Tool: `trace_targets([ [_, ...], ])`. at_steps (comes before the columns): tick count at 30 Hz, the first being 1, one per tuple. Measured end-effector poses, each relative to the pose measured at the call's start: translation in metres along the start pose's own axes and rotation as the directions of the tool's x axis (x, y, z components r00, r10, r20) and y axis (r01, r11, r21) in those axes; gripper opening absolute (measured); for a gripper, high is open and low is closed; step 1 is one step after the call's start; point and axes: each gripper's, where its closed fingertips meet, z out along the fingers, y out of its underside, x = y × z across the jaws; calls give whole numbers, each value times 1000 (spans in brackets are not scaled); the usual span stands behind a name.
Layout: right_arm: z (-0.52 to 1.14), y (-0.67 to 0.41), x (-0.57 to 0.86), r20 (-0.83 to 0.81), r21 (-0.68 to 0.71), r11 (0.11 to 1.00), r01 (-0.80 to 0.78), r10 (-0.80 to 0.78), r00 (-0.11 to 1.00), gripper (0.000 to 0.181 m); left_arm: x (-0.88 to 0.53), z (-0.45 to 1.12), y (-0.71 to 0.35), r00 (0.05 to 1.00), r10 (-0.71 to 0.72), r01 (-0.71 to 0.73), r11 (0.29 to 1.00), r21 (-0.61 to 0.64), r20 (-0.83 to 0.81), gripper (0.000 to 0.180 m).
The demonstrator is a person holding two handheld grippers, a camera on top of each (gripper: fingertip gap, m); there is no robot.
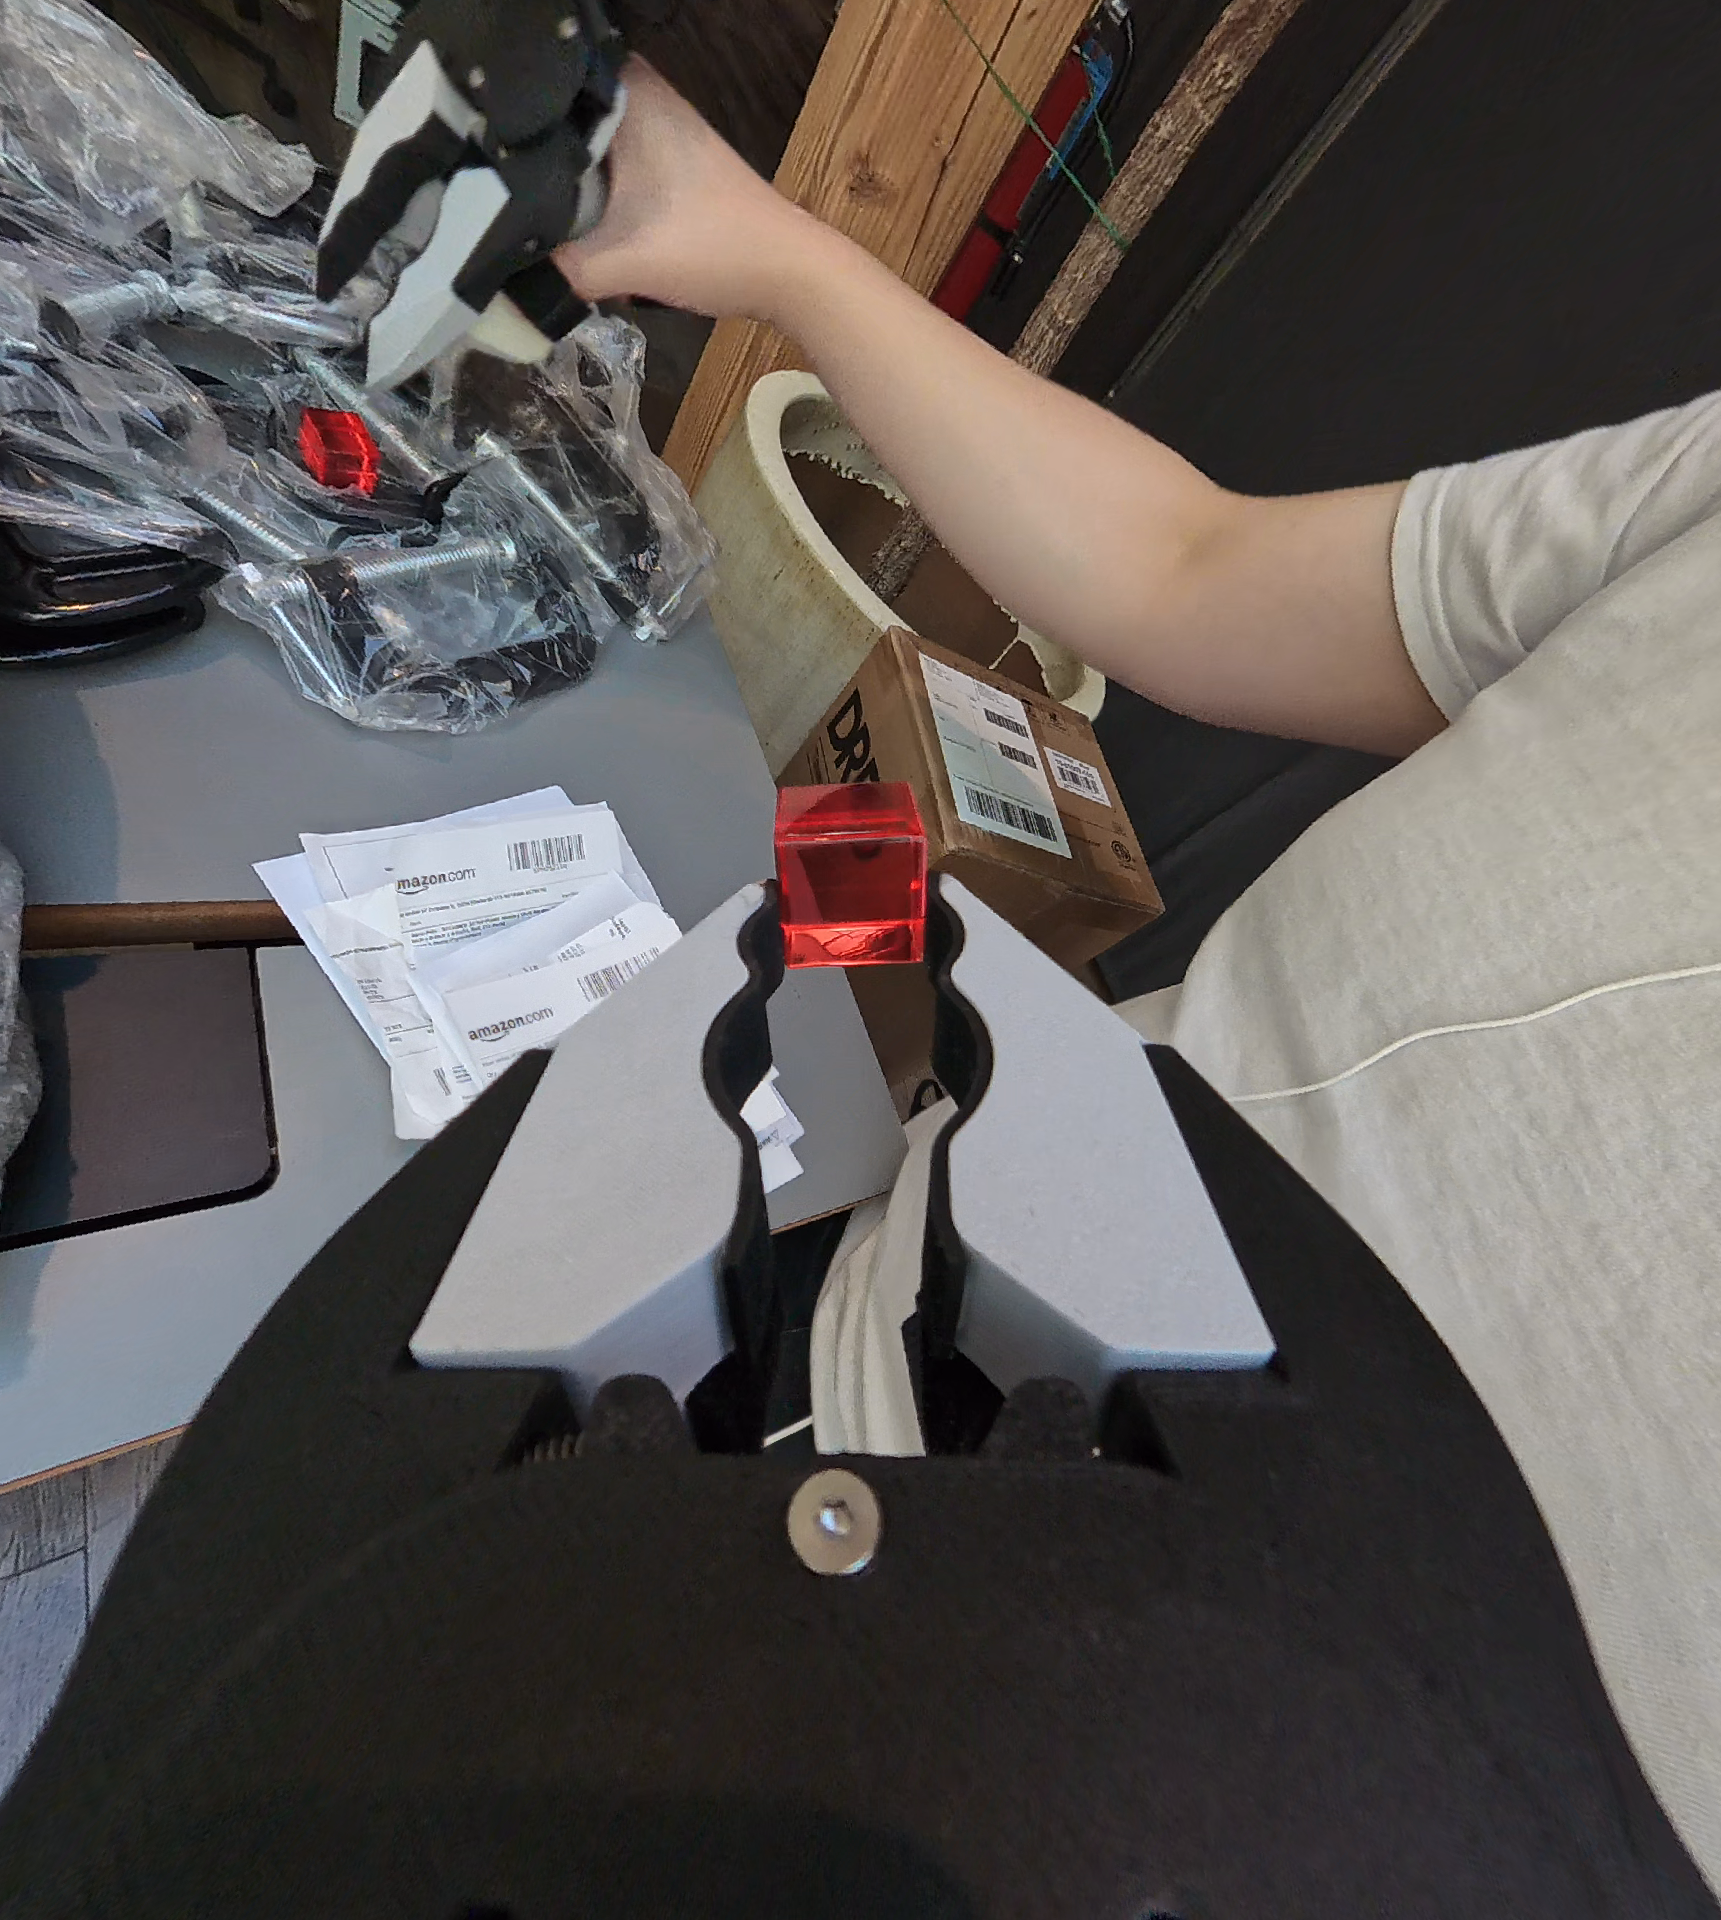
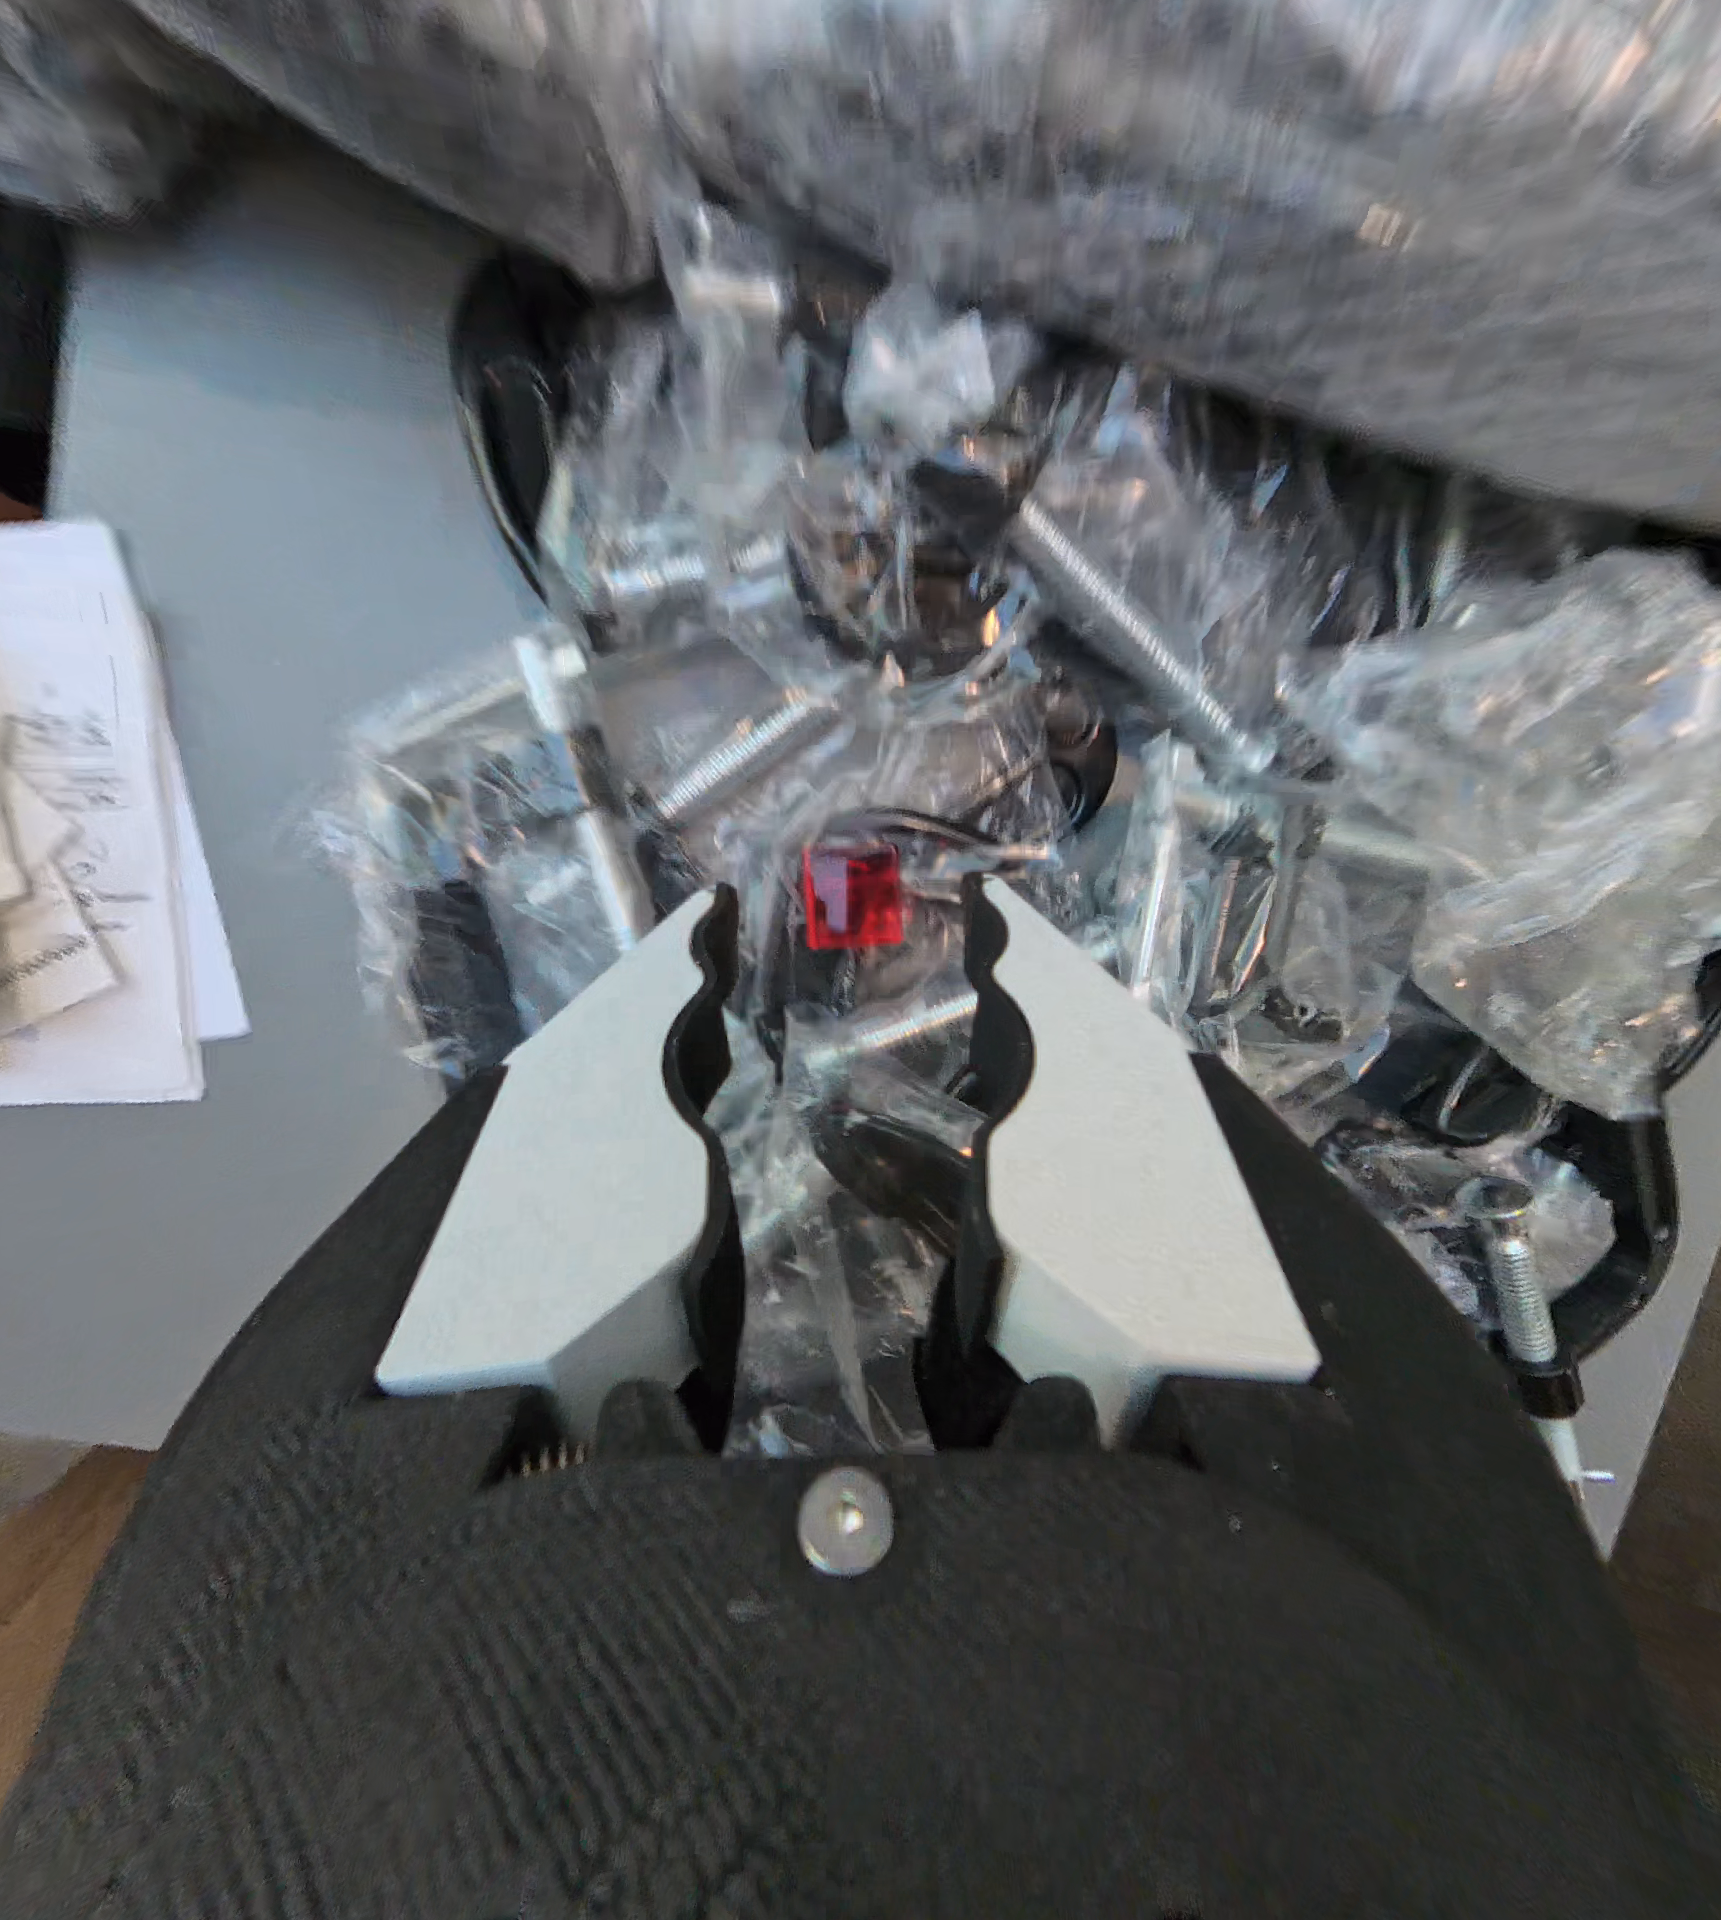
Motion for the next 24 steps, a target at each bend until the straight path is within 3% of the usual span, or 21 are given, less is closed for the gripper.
trace_targets([
  [2, -41, -42, -34, 15, 238, 971, 35, -40, 999, 48, -6, 3, -4, 1000, -13, 13, 1000, 8, 3, 25],
  [4, -88, -84, -99, 68, 474, 874, 110, -161, 985, 58, -9, 8, -10, 999, -39, 40, 999, 18, -19, 24],
  [7, -132, -109, -201, -21, 650, 689, 320, -404, 914, 62, -6, 18, -21, 993, -70, 74, 996, 39, -94, 24],
  [10, -148, -113, -265, -212, 662, 531, 529, -544, 812, 56, 4, 25, -31, 978, -95, 106, 993, 52, -184, 25],
  [12, -155, -114, -285, -258, 672, 481, 563, -561, 787, 55, 9, 31, -35, 963, -121, 136, 990, 46, -242, 24],
  [15, -170, -115, -292, -301, 709, 424, 563, -541, 786, 34, 16, 37, -40, 936, -154, 176, 984, 40, -318, 25],
  [21, -173, -107, -293, -322, 694, 425, 582, -539, 778, 24, 30, 42, -45, 875, -196, 235, 971, 36, -444, 24],
  [24, -172, -106, -290, -244, 722, 468, 510, -517, 820, 24, 29, 42, -46, 830, -266, 316, 949, 21, -490, 25],
])
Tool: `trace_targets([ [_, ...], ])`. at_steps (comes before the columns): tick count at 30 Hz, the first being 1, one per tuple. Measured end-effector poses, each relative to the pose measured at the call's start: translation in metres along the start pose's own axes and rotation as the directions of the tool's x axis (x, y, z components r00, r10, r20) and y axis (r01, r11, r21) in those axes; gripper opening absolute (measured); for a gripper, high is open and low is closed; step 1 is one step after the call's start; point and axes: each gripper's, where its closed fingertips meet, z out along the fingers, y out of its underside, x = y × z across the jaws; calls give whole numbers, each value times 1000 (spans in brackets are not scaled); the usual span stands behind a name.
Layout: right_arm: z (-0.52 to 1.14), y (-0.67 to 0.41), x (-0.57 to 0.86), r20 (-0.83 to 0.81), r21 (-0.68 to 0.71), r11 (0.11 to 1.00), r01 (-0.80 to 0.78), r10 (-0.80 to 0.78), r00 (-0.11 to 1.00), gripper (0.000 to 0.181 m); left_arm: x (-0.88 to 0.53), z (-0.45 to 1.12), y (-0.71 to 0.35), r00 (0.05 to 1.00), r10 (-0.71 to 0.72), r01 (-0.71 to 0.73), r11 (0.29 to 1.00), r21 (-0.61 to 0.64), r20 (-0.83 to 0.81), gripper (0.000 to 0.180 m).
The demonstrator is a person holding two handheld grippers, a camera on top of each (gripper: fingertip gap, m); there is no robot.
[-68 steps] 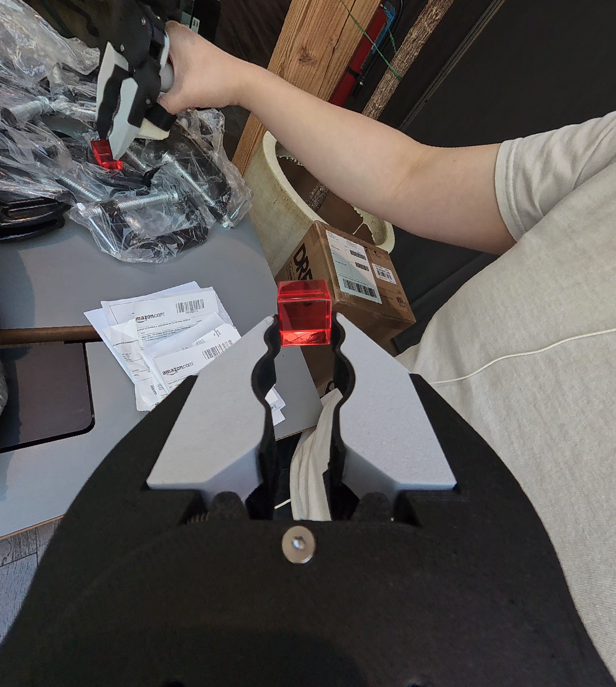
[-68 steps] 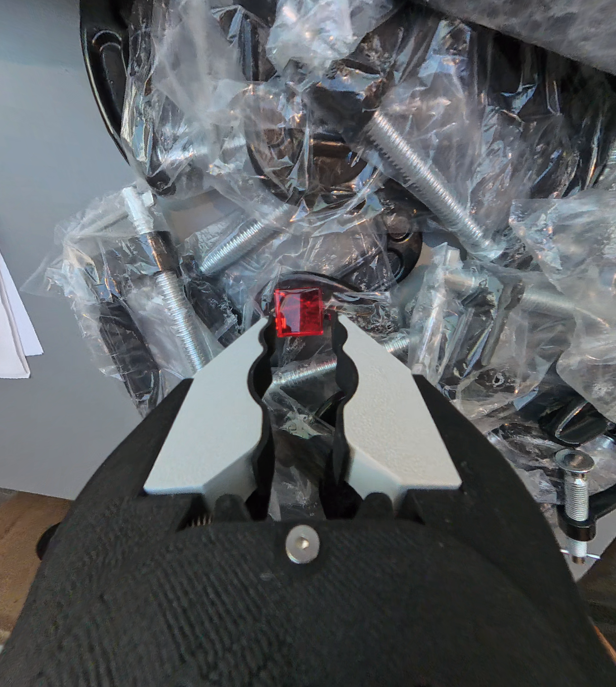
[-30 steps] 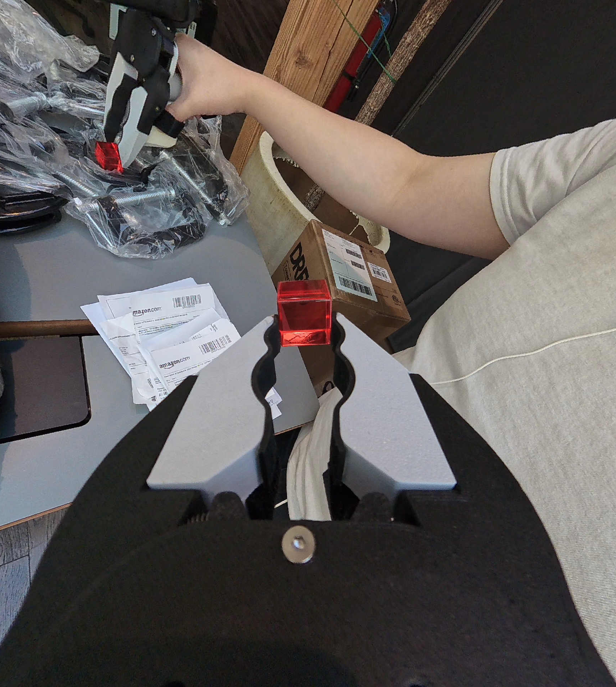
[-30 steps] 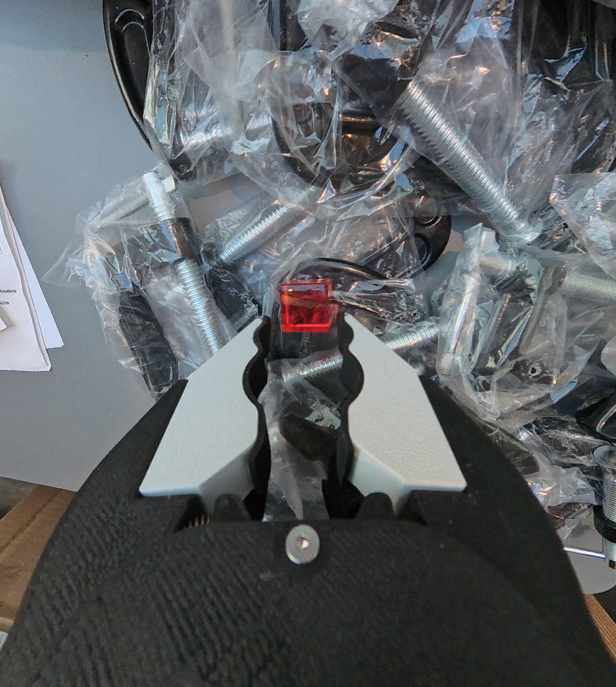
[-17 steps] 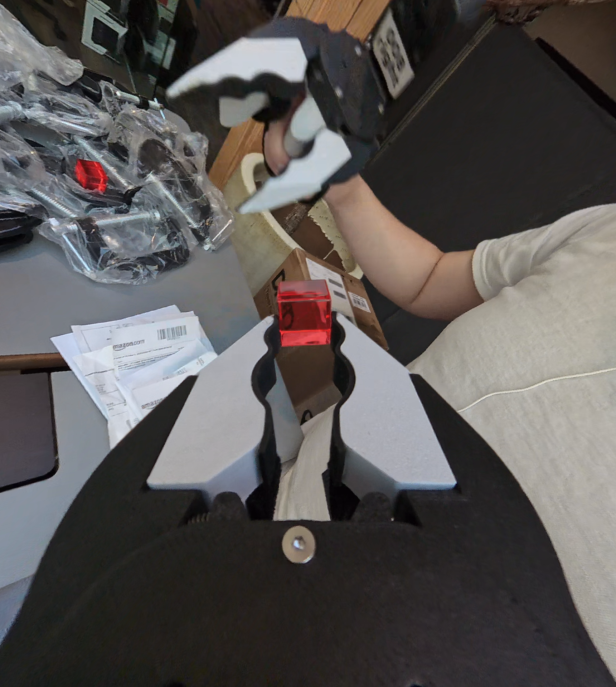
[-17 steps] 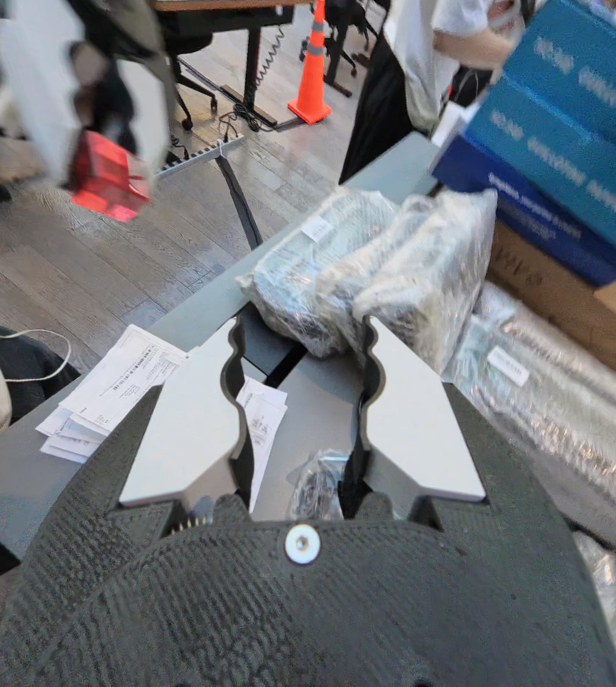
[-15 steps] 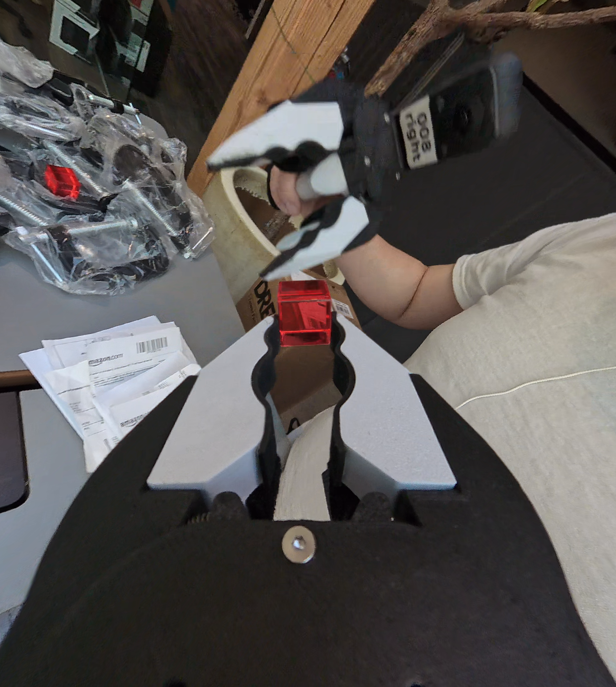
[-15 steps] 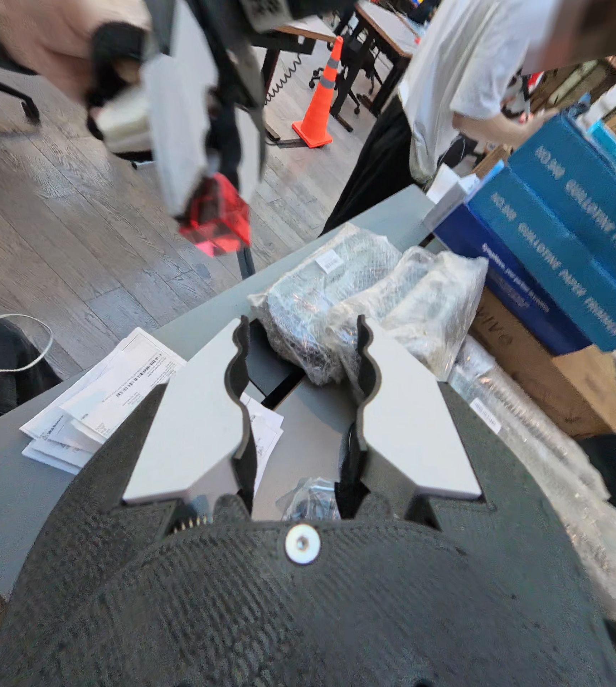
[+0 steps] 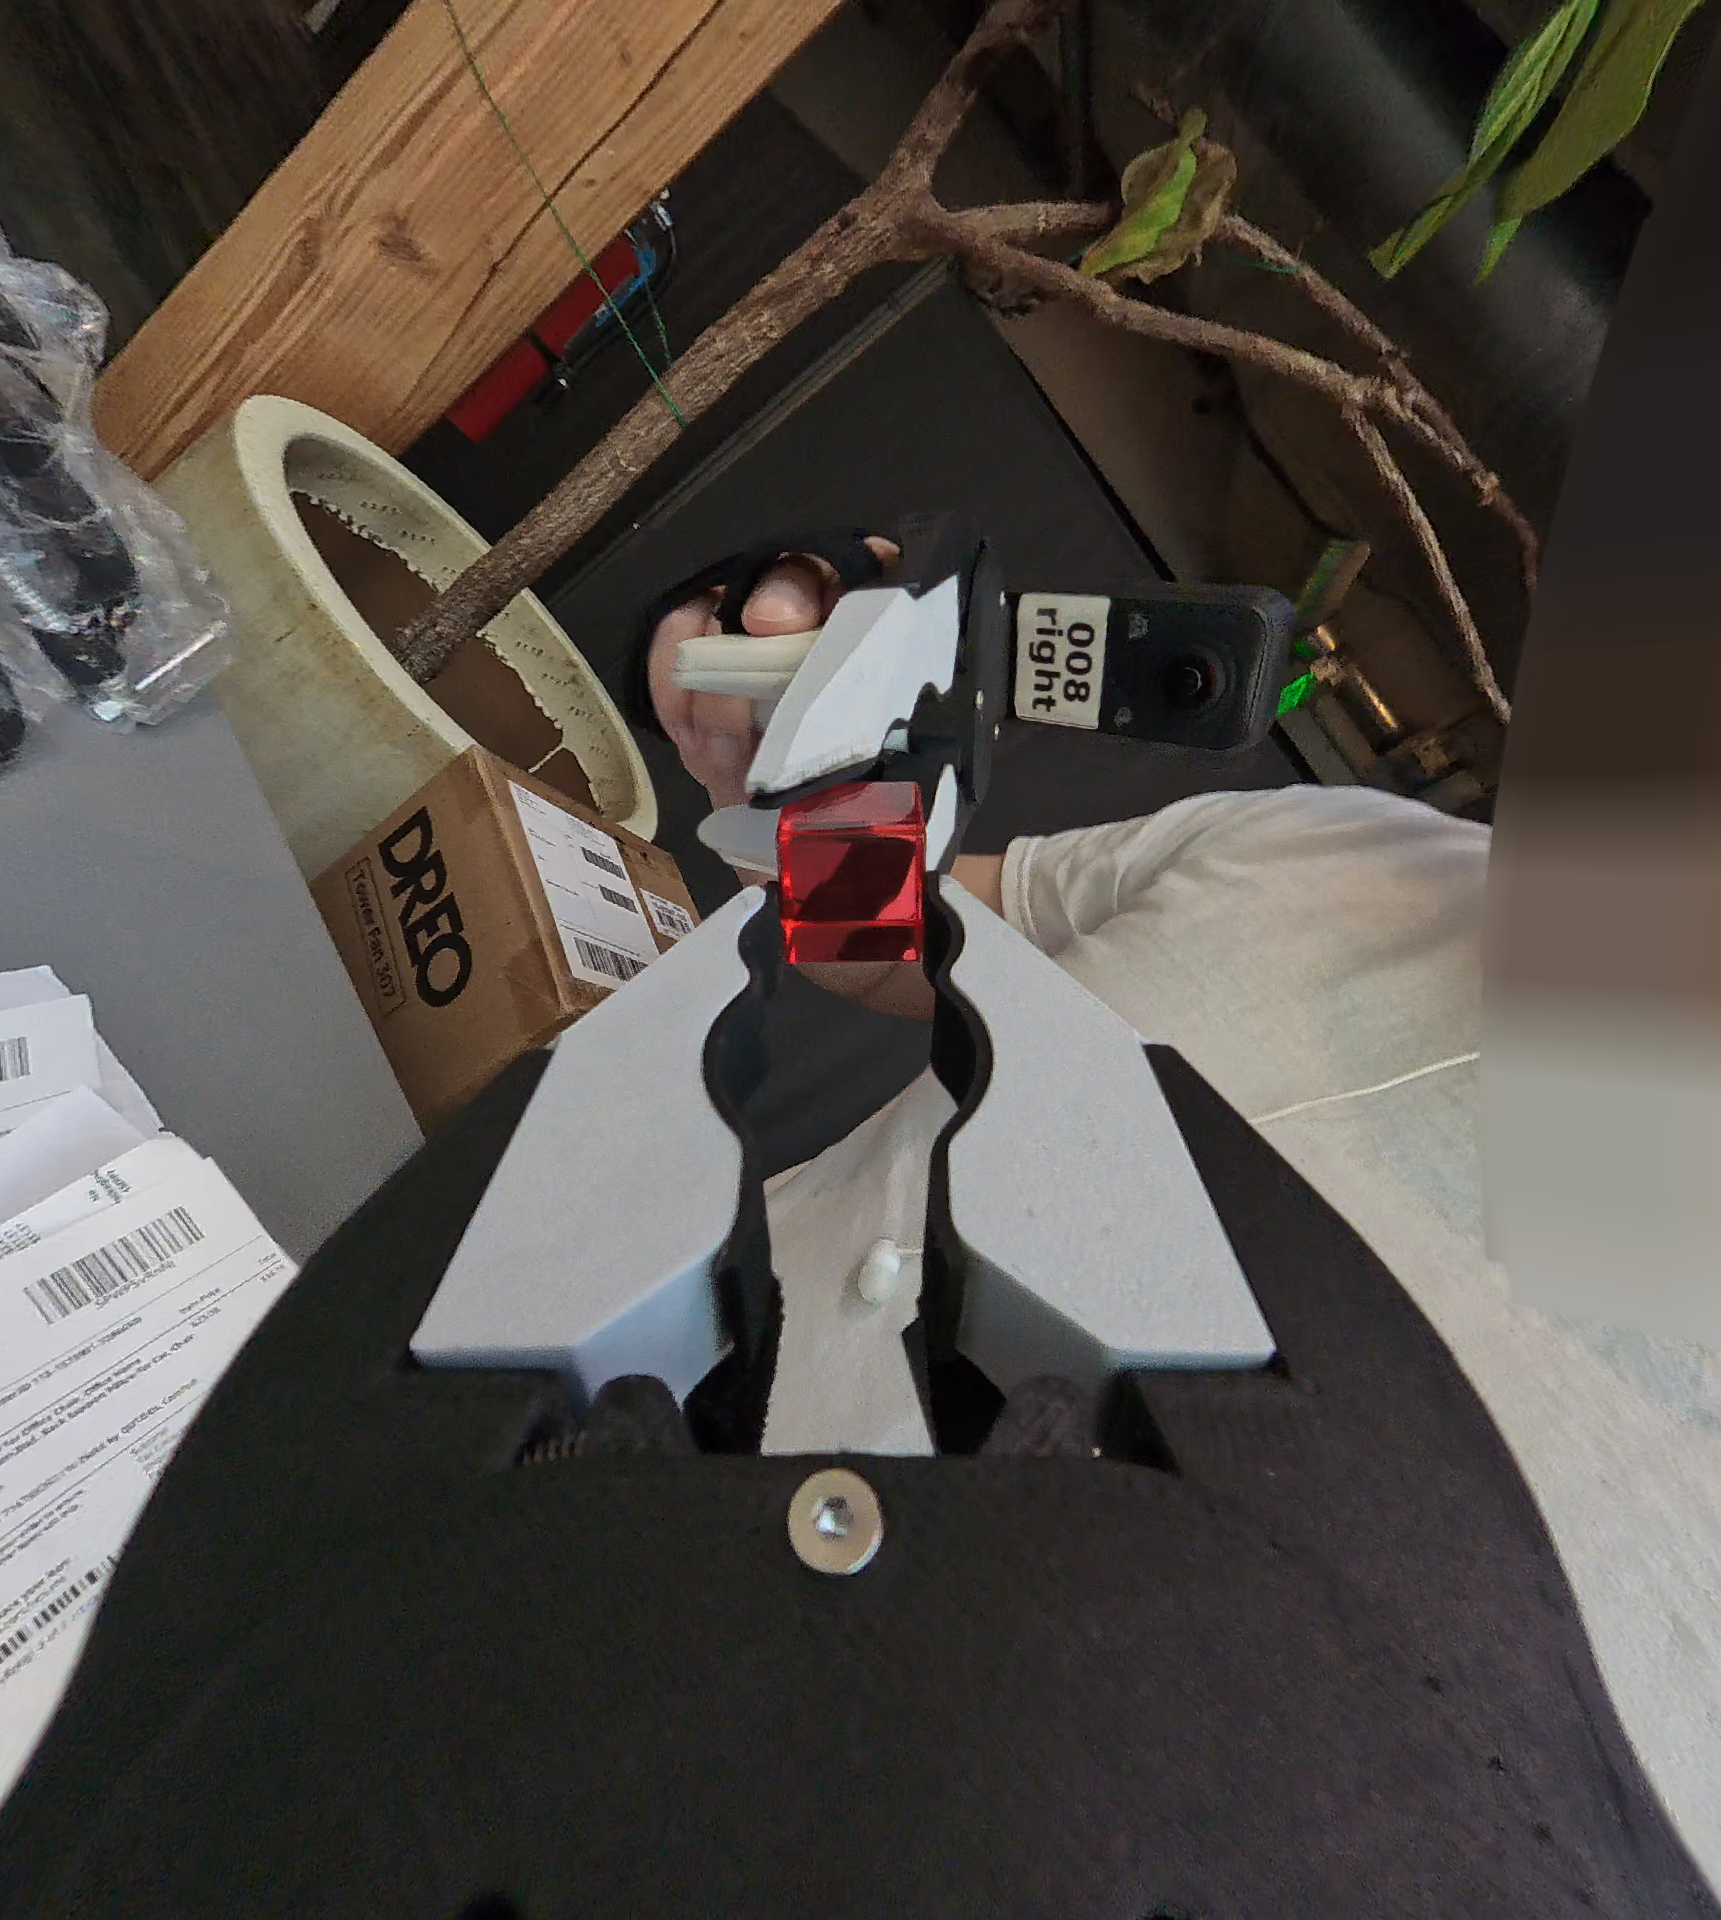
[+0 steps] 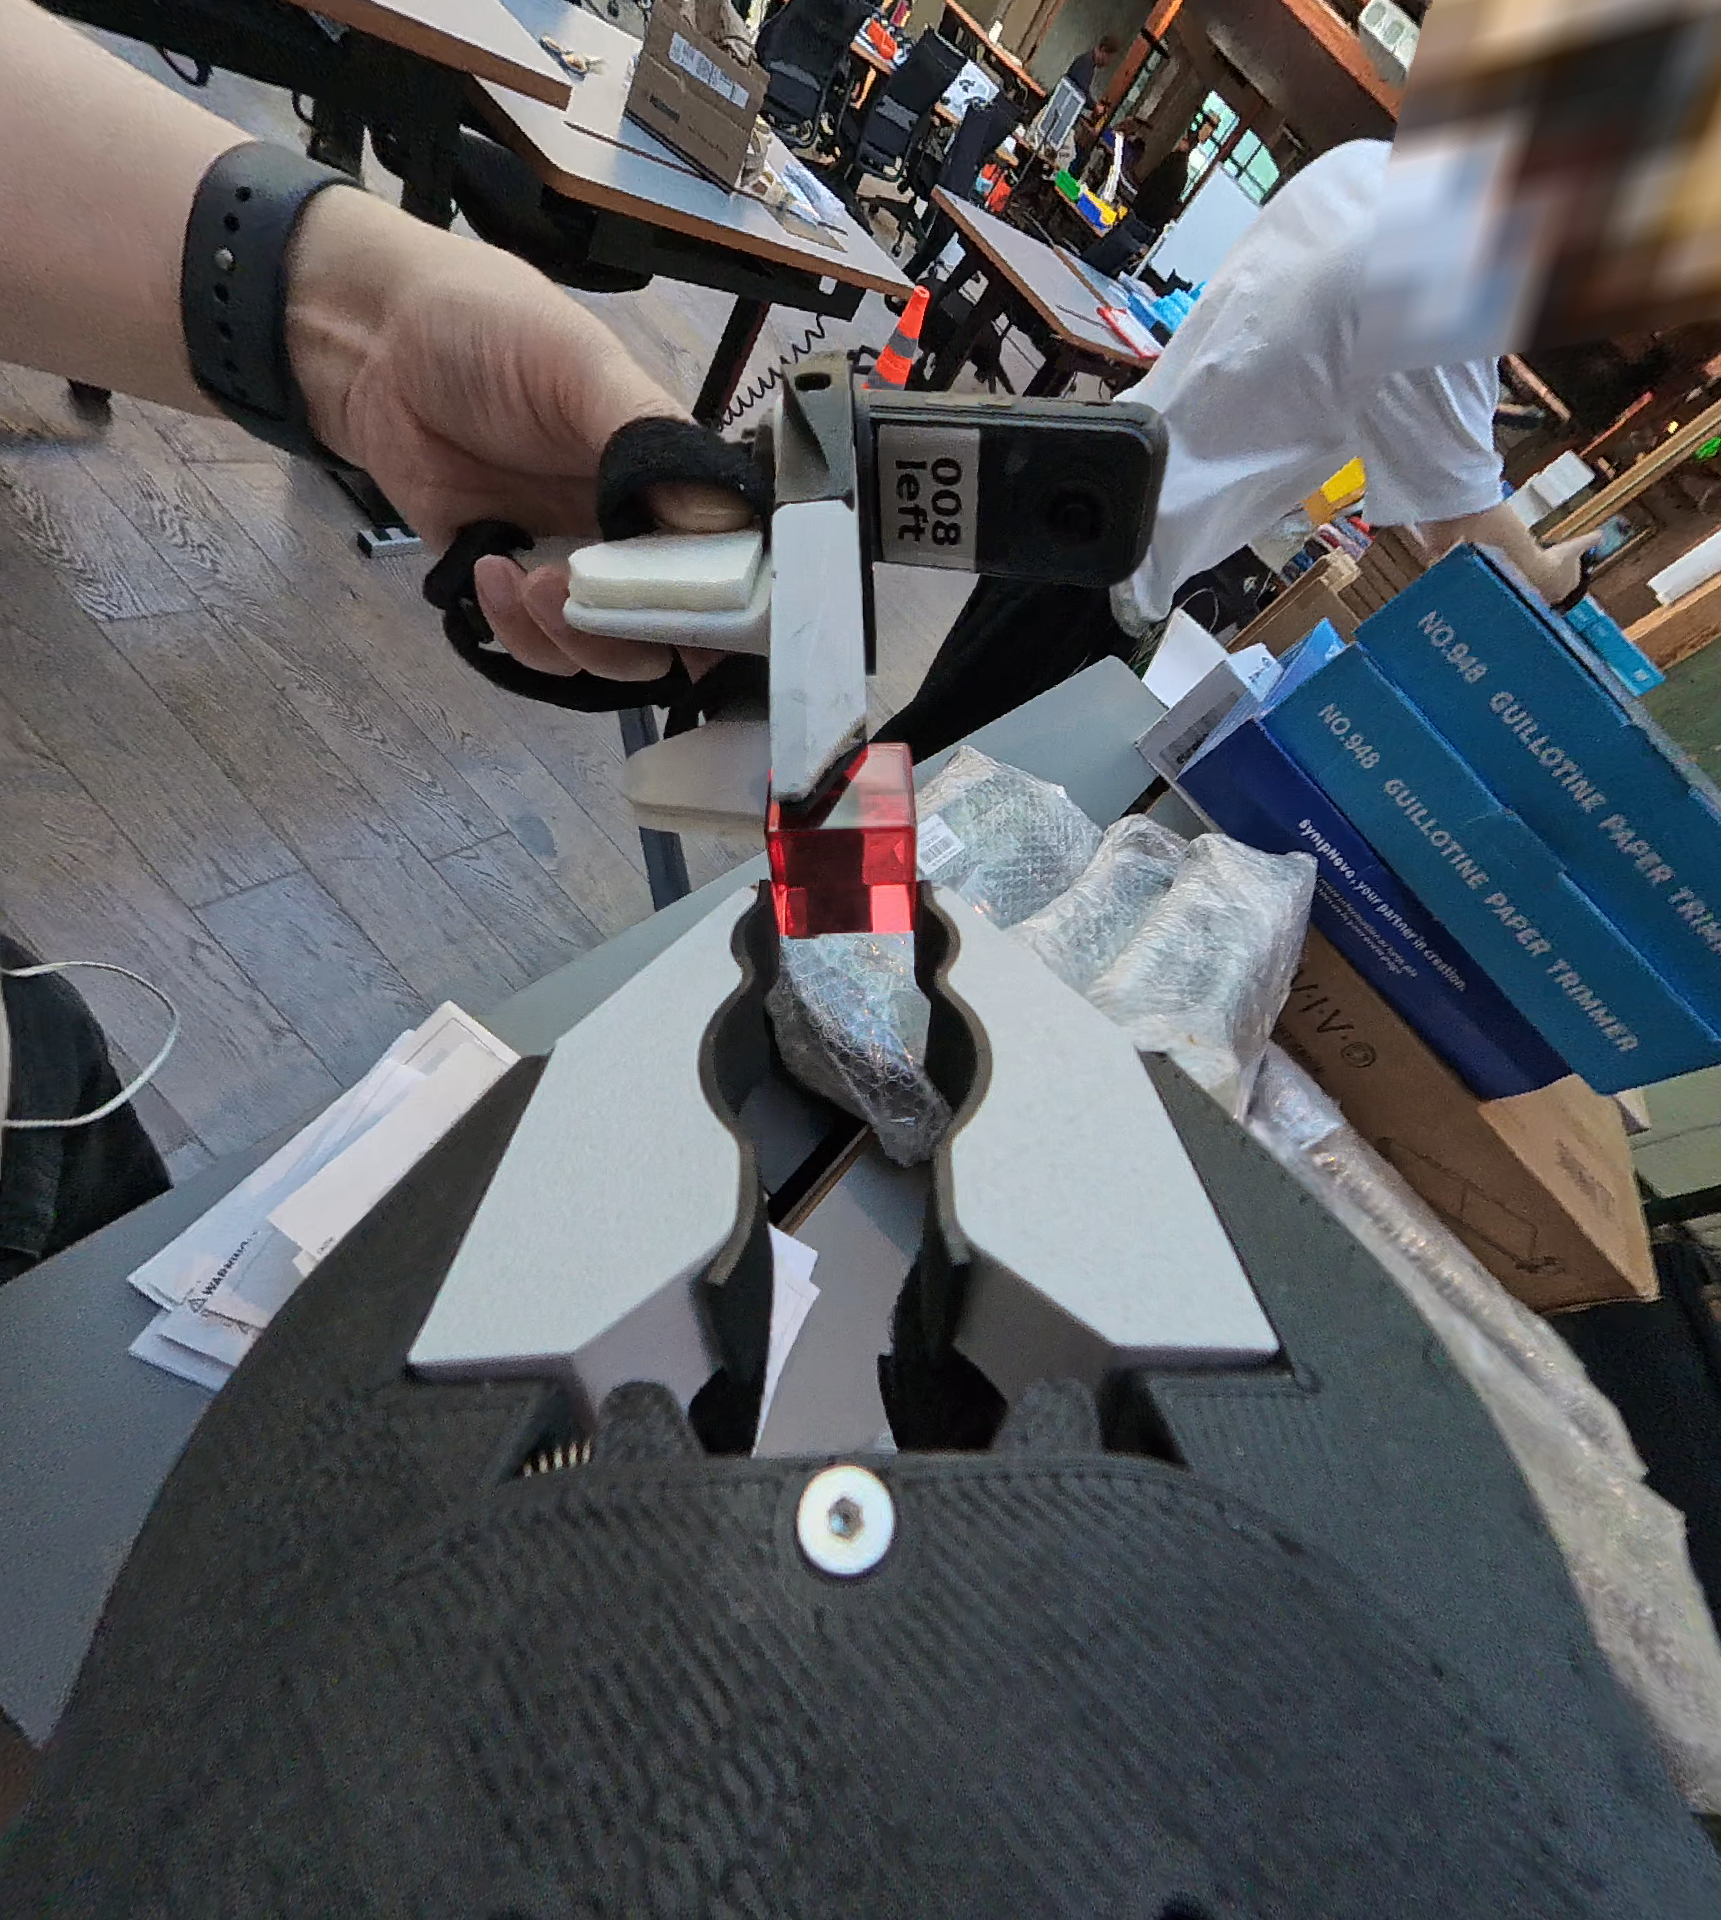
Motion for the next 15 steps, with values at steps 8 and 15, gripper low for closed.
trace_targets([
  [8, -52, 193, 121, -197, -616, 623, -483, 472, 859, 24, -51, -63, -10, 903, 40, -80, 994, 77, 427, 39],
  [15, -75, 300, 134, -233, -934, 104, -343, 550, 802, 24, -55, -85, 13, 870, -1, -52, 994, 95, 493, 35],
])
